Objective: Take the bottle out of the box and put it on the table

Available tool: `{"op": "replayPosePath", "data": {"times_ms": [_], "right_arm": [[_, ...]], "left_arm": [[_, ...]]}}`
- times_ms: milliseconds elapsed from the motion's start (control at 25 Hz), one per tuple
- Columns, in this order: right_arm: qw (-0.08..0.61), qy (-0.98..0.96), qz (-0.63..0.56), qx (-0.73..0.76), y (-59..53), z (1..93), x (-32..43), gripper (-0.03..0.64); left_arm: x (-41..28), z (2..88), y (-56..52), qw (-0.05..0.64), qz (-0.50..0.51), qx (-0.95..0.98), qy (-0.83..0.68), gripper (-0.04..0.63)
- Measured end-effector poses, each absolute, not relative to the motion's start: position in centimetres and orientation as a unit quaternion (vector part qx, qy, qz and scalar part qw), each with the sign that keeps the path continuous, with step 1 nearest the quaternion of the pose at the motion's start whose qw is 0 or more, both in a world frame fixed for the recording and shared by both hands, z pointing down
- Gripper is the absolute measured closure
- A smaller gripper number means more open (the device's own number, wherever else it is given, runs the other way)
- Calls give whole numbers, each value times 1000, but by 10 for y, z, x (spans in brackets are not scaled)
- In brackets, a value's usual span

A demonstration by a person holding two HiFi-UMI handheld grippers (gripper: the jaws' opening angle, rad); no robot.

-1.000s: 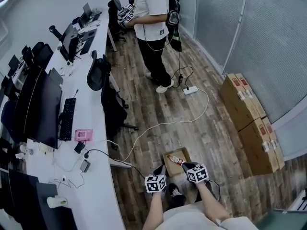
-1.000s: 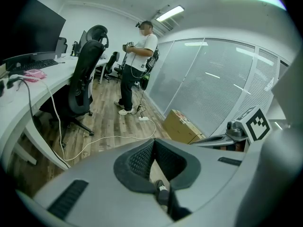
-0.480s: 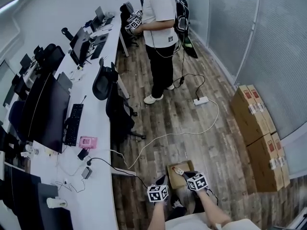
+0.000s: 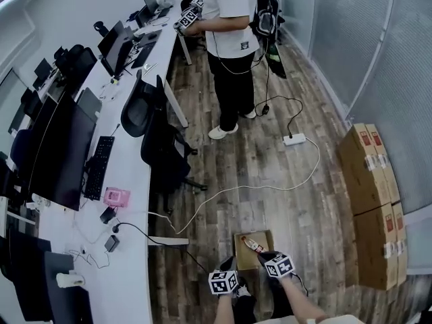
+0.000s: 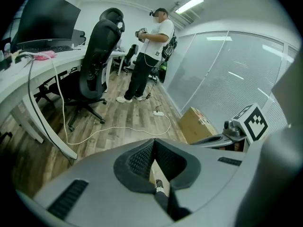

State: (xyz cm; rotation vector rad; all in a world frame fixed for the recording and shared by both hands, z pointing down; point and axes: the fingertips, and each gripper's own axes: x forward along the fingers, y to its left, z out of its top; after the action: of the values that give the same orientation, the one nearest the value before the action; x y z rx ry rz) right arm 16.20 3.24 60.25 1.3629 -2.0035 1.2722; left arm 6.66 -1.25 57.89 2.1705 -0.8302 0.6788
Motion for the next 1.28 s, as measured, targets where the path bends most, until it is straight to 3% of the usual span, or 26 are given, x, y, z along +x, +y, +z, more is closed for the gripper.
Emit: {"op": "replayPosePath", "data": {"times_ms": [960,1280], "right_arm": [[295,-678,471,481,2,901,169,575],[326,-681,447,480,0,1009,177,574]], "left_arm": [[63,848,-22,379,305,813,-321,581],[78,938,-17,342,328,841,-262,581]]}}
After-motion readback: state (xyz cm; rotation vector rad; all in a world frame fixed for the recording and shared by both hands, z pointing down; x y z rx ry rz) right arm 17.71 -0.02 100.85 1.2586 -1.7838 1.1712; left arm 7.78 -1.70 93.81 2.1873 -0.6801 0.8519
